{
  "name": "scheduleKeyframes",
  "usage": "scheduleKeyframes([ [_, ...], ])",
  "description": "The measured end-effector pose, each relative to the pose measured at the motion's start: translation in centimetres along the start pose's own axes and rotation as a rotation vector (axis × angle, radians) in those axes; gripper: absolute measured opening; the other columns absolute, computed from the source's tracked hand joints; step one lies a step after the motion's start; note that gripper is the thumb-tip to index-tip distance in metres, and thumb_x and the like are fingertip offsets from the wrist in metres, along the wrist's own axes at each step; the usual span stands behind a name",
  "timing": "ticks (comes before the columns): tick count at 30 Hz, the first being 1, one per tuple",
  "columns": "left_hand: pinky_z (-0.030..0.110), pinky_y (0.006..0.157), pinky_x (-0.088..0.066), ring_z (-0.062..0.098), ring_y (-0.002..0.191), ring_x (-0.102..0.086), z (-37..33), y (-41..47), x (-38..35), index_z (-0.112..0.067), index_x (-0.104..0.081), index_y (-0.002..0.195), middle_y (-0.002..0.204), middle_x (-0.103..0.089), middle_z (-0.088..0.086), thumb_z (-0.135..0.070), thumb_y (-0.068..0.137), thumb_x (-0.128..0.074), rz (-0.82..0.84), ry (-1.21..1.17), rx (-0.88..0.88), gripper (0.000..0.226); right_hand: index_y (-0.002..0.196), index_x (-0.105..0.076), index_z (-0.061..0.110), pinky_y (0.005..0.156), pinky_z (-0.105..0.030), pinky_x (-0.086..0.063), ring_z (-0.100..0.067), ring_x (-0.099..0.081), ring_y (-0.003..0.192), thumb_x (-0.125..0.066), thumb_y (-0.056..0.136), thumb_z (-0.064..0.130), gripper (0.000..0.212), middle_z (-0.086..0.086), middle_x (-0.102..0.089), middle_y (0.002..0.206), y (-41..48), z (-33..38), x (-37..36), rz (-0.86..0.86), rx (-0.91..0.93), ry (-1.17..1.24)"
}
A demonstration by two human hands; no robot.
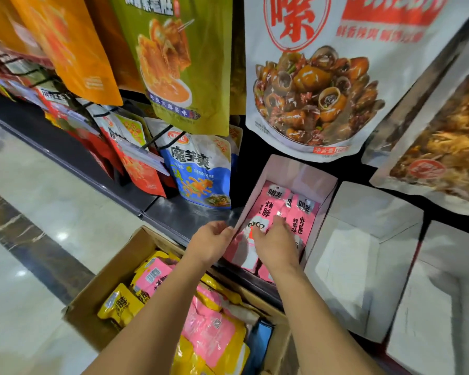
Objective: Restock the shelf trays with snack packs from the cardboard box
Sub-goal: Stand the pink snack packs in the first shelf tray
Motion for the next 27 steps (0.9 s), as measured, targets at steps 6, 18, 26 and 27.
scheduleKeyframes([
  [6,0.041,0.102,-0.046,0.031,0.127,-0.05,1.1,-5.5,3.0,-0.03,-0.046,0.143,0.14,-0.055,0.002,-0.05,0.092,-0.047,-0.108,0.694,-0.145,0.055,0.147,-0.037,0.007,0.108,-0.046,-0.036,-0.036,-0.037,0.136,-0.05,0.098,0.03,0.055,-0.017,-0.04,0.15,-5.9,3.4,0.7,0.043,0.264,-0.419],
  [18,0.043,0.103,-0.04,0.035,0.127,-0.045,8.9,-15.1,9.3,-0.022,-0.044,0.142,0.143,-0.05,0.006,-0.054,0.094,-0.044,-0.166,0.824,0.06,0.057,0.143,-0.04,0.012,0.106,-0.047,-0.036,-0.034,-0.04,0.13,-0.05,0.099,0.04,0.053,-0.012,-0.043,0.143,-15.3,4.0,-5.2,0.166,0.58,-0.717],
  [26,0.043,0.102,-0.042,0.032,0.128,-0.047,13.1,-17.1,9.0,-0.02,-0.046,0.139,0.14,-0.053,0.005,-0.056,0.094,-0.042,-0.206,0.789,0.04,0.058,0.154,-0.025,0.013,0.114,-0.047,-0.034,-0.033,-0.032,0.144,-0.051,0.098,0.046,0.07,-0.013,-0.033,0.157,-17.7,2.1,-11.7,0.297,0.628,-0.793],
  [27,0.043,0.105,-0.041,0.03,0.13,-0.045,13.5,-17.0,8.8,-0.021,-0.044,0.142,0.142,-0.051,0.004,-0.056,0.094,-0.041,-0.204,0.776,0.043,0.06,0.156,-0.021,0.013,0.115,-0.048,-0.032,-0.034,-0.029,0.146,-0.051,0.099,0.044,0.072,-0.013,-0.029,0.16,-17.5,1.9,-12.3,0.316,0.612,-0.819],
])
Point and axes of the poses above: each hand's wrist, its own y-axis towards the middle knuckle, its own x-axis out of the back of the hand, z = x × y, the point moved 4 cm from there along y, towards the middle knuckle
